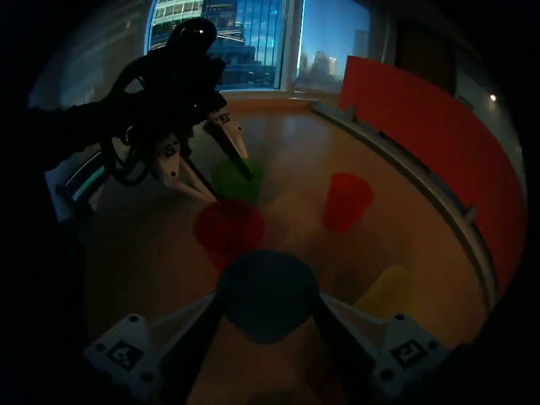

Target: Pour water

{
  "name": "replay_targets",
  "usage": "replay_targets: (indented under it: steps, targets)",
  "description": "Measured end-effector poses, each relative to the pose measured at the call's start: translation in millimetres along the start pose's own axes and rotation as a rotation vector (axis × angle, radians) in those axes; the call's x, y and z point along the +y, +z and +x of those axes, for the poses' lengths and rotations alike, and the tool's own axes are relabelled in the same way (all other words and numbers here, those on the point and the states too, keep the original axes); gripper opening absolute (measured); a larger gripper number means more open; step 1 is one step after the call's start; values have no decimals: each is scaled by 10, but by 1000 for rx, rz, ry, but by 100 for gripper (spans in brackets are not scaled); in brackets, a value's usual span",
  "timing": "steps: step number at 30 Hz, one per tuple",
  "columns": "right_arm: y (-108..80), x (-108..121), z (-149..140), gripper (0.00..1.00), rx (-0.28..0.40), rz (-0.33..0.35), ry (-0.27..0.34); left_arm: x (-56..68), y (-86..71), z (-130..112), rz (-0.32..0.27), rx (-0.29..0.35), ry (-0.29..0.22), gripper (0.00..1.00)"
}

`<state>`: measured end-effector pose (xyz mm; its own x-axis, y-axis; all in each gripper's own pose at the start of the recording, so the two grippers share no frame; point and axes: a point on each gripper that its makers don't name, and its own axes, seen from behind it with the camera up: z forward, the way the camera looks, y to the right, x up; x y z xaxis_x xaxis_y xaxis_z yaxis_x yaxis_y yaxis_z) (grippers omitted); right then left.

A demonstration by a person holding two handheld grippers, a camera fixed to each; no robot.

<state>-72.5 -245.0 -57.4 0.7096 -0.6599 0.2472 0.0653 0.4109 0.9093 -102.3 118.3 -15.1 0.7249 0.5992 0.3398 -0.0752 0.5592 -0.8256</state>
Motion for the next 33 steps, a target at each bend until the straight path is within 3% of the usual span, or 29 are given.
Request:
replay_targets:
  steps: [18,33]
  targets:
    - [123,-56,-111,90,-5,7,21,-22,-77,-232,10,-29,-17,87]
    - [78,-57,-244,91,-28,-8,10,-5,-117,-269,9,-27,-13,88]
